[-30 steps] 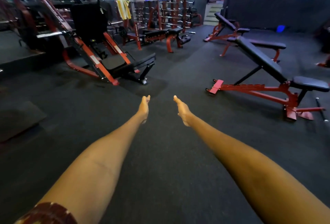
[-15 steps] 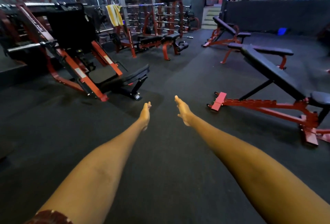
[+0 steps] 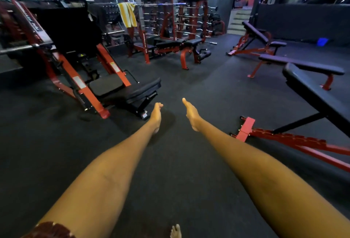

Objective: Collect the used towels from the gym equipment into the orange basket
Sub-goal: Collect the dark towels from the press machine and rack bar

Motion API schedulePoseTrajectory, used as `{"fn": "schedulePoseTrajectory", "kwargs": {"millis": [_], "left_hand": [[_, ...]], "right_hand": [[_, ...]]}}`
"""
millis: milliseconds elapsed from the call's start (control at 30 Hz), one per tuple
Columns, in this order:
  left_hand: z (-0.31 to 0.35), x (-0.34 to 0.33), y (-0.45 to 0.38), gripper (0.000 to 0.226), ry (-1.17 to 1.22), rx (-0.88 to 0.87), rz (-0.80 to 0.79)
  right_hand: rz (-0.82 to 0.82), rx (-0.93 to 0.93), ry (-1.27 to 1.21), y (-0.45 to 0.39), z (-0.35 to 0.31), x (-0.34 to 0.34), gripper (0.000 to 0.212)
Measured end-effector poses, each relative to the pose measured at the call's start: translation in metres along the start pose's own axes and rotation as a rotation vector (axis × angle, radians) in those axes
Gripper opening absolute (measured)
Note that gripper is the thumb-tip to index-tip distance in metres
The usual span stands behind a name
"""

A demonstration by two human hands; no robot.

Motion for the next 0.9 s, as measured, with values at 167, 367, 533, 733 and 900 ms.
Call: {"fn": "schedulePoseTrajectory", "kwargs": {"millis": [167,367,533,733,900], "left_hand": [[0.025,-0.017,-0.138,0.030,-0.001,0.001,0.020],[0.045,-0.045,-0.271,0.044,-0.024,0.004,-0.001],[0.036,-0.071,-0.391,0.013,-0.026,0.043,-0.013],[0.025,-0.079,-0.539,0.031,-0.037,0.093,0.087],[0.034,-0.081,-0.680,0.058,-0.088,0.093,0.141]], "right_hand": [[0.006,-0.048,0.034,-0.127,-0.059,0.015,0.062],[-0.008,-0.060,-0.010,-0.244,-0.120,0.033,0.065],[-0.017,-0.051,-0.030,-0.365,-0.164,0.050,0.064],[-0.067,-0.036,0.030,-0.520,-0.216,0.074,0.067],[-0.085,-0.022,0.050,-0.650,-0.281,0.096,0.065]]}}
Point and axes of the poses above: each hand's wrist, its own y-axis away from the middle knuckle, its own x-axis out of the back of the hand, z = x × y, the point moved 9 cm from there along -y, towards the middle knuckle, and after that the axes turned 9 degrees about -x, right-handed, at the moved point
